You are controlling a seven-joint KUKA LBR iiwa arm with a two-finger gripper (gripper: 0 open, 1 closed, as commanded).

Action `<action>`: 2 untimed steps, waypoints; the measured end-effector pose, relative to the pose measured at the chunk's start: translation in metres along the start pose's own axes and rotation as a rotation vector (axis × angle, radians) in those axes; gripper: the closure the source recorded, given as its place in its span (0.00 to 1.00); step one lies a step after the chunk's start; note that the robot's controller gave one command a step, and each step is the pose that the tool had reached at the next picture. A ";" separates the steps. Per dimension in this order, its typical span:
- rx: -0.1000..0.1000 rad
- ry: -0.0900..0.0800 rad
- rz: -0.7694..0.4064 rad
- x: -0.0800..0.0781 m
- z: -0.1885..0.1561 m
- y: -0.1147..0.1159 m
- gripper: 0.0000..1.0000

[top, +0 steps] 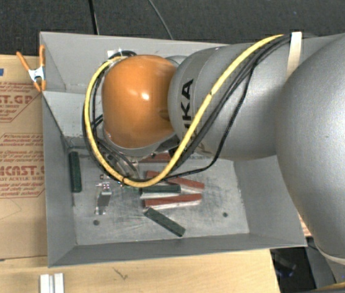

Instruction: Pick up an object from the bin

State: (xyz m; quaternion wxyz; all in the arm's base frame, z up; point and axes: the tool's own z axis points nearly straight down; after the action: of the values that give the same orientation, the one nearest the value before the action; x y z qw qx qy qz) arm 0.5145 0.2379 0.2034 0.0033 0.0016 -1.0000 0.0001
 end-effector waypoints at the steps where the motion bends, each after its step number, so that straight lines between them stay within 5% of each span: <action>1: -0.002 -0.007 0.003 -0.002 -0.004 -0.001 0.00; 2: -0.002 -0.011 -0.101 -0.010 0.051 -0.051 0.00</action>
Offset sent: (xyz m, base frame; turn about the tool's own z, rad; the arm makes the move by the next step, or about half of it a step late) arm 0.0138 -0.0845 -0.0856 -0.1565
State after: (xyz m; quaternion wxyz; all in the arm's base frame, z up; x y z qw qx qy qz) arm 0.5242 0.1866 0.1524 -0.0021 0.0522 -0.9986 -0.0009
